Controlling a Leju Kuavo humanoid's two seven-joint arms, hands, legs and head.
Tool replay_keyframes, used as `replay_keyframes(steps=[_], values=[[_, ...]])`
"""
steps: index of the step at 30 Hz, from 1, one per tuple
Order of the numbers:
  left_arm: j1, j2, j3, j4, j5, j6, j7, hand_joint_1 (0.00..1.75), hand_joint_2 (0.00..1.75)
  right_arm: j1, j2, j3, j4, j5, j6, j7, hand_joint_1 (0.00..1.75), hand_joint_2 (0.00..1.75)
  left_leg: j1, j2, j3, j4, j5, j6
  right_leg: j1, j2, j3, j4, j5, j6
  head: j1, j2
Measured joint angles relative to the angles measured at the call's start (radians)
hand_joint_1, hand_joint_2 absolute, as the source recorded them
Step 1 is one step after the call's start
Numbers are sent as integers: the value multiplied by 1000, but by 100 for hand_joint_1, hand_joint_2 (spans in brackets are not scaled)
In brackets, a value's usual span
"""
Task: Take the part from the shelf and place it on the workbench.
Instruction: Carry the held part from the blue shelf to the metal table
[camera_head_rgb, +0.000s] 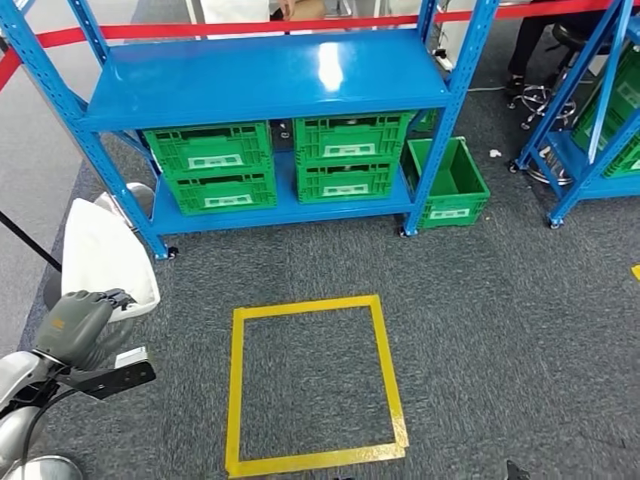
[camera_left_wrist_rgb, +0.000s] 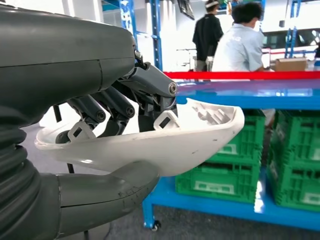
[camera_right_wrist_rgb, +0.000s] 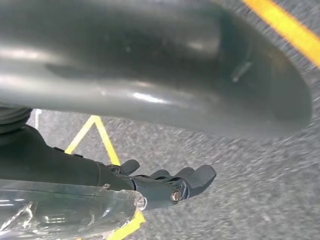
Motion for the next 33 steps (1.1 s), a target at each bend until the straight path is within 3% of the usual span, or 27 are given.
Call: replay_keyframes(steps=[1, 2, 4, 5, 7, 8, 11, 12, 13, 14, 15, 17, 19, 24, 29, 33], values=[[0, 1, -1, 0, 0, 0, 0, 175, 175, 0, 0, 0, 0, 0, 0, 2, 0, 0, 0, 0, -13, 3, 10, -5, -1, 1, 48, -56, 15, 0, 0, 0], [-1, 2, -2, 0, 0, 0, 0, 175, 175, -1, 0, 0, 0, 0, 1, 3, 0, 0, -1, 0, -22, 6, 17, -10, -2, 2, 110, -139, 2, -2, 0, 0], [-5, 7, -1, 0, 0, 0, -1, 175, 175, -5, 1, 0, 0, 1, 3, 3, 0, 0, -4, -1, -32, 11, 33, -20, -1, 5, 206, -288, -63, -14, -1, 0], [-7, 10, -1, 0, 0, 0, -1, 175, 175, -6, 1, 0, 0, 2, 4, 0, 0, 0, -4, -1, -35, 13, 40, -24, 1, 6, 223, -323, -80, -23, -1, 0], [-7, 13, -3, 0, 0, 0, -1, 175, 175, -5, 1, 0, 0, 3, 5, -8, 0, 0, -2, -1, -44, 19, 39, -33, 0, 5, 216, -328, -78, -40, -3, 0], [-5, 14, -4, 0, 0, 1, -1, 175, 175, -2, 1, 0, 0, 4, 5, -12, 0, 0, -1, -1, -55, 41, 15, -37, 0, 4, 210, -327, -72, -48, -4, 0], [-1, 18, -6, 0, 0, 2, -1, 175, 175, 0, 0, 0, 0, 6, 5, -16, 0, 0, 0, -1, -127, 223, -108, -46, 2, 1, 189, -326, -51, -64, -8, 0], [0, 18, -6, 0, 0, 2, -1, 175, 175, 1, 0, 0, 0, 7, 5, -17, 0, 0, 0, -1, -149, 284, -131, -46, 4, 0, 182, -325, -46, -65, -8, 0], [2, 18, -7, 0, 0, 2, -1, 175, 175, 2, 0, 0, 0, 7, 5, -19, 0, 0, 0, -1, -155, 315, -134, -45, 6, 0, 175, -324, -42, -65, -8, 0], [5, 18, -7, 0, 0, 3, -1, 175, 175, 3, 0, 0, 0, 7, 5, -23, 0, 0, -1, -1, -143, 309, -118, -43, 7, 1, 170, -323, -39, -65, -8, 0], [7, 19, -7, 0, 0, 3, -1, 175, 175, 4, 0, 0, 0, 7, 7, -28, 0, 0, -1, -1, -112, 267, -90, -38, 9, 1, 167, -322, -37, -65, -8, 0], [9, 21, -5, -1, 0, 4, -1, 175, 175, 5, 0, 0, 0, 5, 13, -39, 0, 0, -4, -1, -25, 135, -40, -28, 12, 2, 164, -319, -35, -62, -8, 0], [11, 24, -3, -2, 0, 6, -1, 175, 175, 4, 0, 0, 0, 4, 21, -46, 0, 0, -7, -1, 24, 51, -26, -21, 16, 2, 160, -315, -32, -55, -7, 0], [25, 27, 0, -3, 0, 8, -1, 175, 175, 5, -3, 0, 0, 2, 26, -50, 0, 0, -7, -4, 32, 13, -35, -22, 20, 0, 144, -315, -24, -68, -5, 0], [28, 27, 0, -3, 0, 8, -1, 175, 175, 5, -6, 0, 0, 3, 29, -50, 0, 0, -10, -4, 25, 13, -27, -9, 17, 1, 143, -327, -10, -44, -4, 0], [29, 27, 0, -3, -1, 8, -1, 175, 175, 5, -6, 0, 0, 12, 31, -48, 0, 0, -13, -4, 17, 13, -19, -4, 12, 1, 137, -327, -1, -35, -5, 0]])
